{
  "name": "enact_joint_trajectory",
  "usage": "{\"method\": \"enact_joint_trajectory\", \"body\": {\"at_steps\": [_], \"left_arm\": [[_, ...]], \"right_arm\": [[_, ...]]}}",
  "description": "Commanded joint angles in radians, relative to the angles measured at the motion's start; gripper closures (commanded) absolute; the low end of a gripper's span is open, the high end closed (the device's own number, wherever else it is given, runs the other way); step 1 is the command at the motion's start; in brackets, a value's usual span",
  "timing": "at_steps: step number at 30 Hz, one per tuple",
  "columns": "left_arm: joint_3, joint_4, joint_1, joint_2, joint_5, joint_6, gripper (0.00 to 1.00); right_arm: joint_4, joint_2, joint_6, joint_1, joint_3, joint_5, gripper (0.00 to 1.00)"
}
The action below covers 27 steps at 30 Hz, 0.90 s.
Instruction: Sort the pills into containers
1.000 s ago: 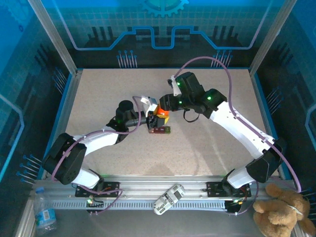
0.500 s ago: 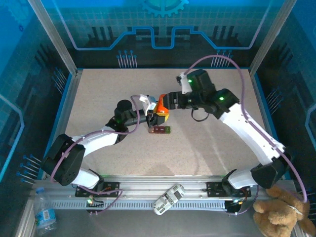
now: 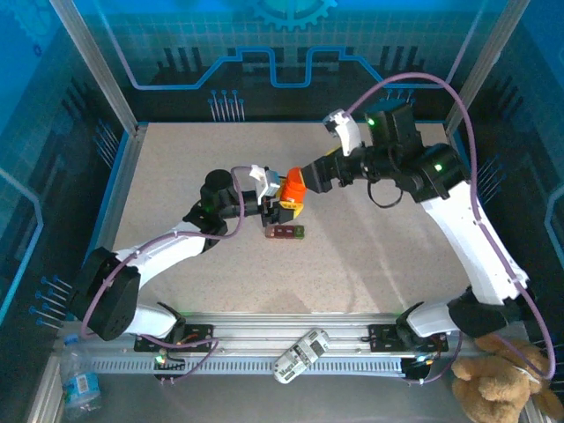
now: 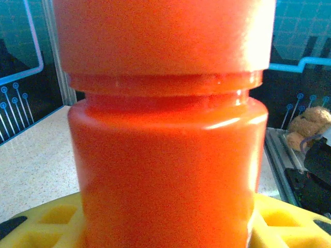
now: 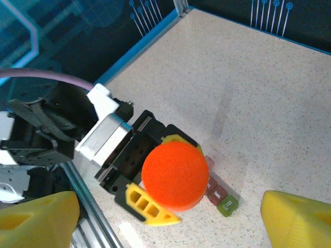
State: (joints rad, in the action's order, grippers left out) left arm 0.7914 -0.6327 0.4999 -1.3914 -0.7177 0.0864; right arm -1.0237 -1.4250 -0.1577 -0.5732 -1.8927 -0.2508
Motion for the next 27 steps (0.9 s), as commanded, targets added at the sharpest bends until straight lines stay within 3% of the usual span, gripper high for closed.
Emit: {"method": "enact_joint_trajectory", "body": {"at_steps": [1, 9, 27], "left_arm": [[0.053, 0.069, -0.005, 0.045, -0.056, 0.066, 1.0], [0.063, 0.085, -0.005, 0.049, -0.062, 0.064, 1.0], [0.054, 0.04, -0.005, 0.046, -0.054, 0.03, 1.0]], "right_arm": [[-0.154, -0.074, 0.113, -0.026, -0.086, 0.006, 0.09], [-0.207, -0.149, 0.15, -0.073, -0.147, 0.049, 0.11], [-0.19, -0.189, 0.137, -0.073, -0.151, 0.034, 0.27]]}}
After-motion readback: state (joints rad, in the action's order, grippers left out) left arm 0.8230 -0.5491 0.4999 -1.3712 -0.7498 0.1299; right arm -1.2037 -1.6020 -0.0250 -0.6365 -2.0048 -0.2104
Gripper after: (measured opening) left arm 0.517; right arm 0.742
